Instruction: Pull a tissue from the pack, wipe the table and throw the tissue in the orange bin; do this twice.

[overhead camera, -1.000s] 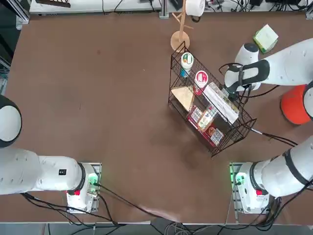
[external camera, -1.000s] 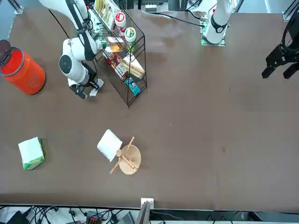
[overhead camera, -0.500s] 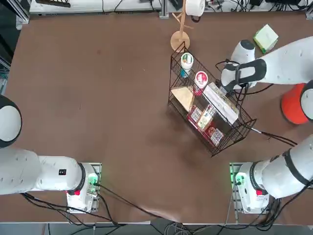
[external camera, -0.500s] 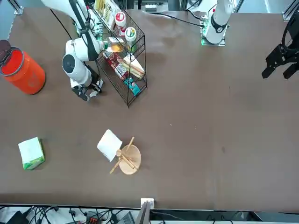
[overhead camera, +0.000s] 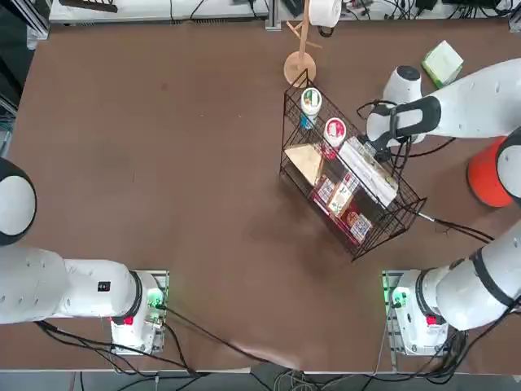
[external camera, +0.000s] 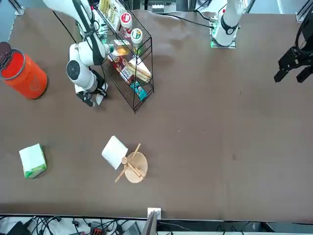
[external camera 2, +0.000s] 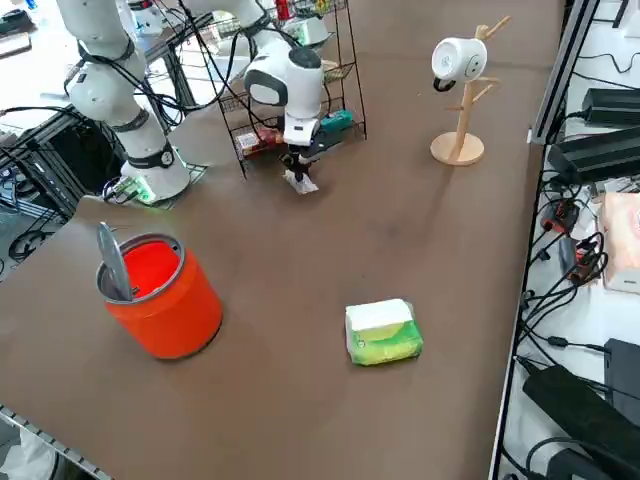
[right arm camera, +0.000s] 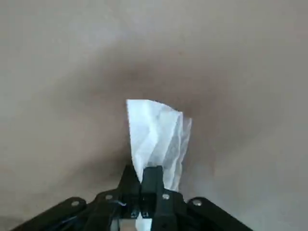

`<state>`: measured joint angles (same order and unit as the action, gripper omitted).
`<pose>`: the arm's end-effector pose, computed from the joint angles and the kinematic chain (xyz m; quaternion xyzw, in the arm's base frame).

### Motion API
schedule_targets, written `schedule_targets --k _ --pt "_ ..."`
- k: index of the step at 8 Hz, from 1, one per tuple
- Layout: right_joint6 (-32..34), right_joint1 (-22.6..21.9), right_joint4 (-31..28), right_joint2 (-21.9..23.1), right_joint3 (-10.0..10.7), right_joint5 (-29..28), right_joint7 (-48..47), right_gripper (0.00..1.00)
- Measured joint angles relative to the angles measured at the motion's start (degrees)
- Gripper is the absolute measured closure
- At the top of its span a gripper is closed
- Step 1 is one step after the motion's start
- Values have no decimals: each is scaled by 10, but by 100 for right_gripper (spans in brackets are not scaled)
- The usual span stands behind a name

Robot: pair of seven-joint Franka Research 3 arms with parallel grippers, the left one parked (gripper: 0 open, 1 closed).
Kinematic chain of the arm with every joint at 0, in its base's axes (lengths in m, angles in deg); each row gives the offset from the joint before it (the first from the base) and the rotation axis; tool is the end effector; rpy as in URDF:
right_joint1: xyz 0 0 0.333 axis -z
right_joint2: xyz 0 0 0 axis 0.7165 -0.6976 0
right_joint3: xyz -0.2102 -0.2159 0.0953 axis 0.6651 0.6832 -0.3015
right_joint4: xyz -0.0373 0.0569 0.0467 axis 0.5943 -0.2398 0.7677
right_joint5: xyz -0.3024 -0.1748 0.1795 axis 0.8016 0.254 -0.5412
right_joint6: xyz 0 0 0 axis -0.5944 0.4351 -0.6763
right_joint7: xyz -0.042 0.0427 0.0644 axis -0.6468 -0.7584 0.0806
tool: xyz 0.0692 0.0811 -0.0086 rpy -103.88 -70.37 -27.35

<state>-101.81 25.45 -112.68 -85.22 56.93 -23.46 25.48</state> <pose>0.4316 0.1296 0.1868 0.9621 -0.2477 -0.1134 0.0082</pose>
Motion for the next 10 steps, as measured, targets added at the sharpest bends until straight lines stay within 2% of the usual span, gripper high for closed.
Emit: schedule_targets --k 2,5,7,9,10 --pt "31 11 -1 1 4 0 34 99" --pt "40 23 2 1 6 0 51 99" --pt "69 24 39 7 7 1 51 99" --pt "207 35 127 19 18 15 52 99" --pt "267 39 164 27 30 36 52 99"
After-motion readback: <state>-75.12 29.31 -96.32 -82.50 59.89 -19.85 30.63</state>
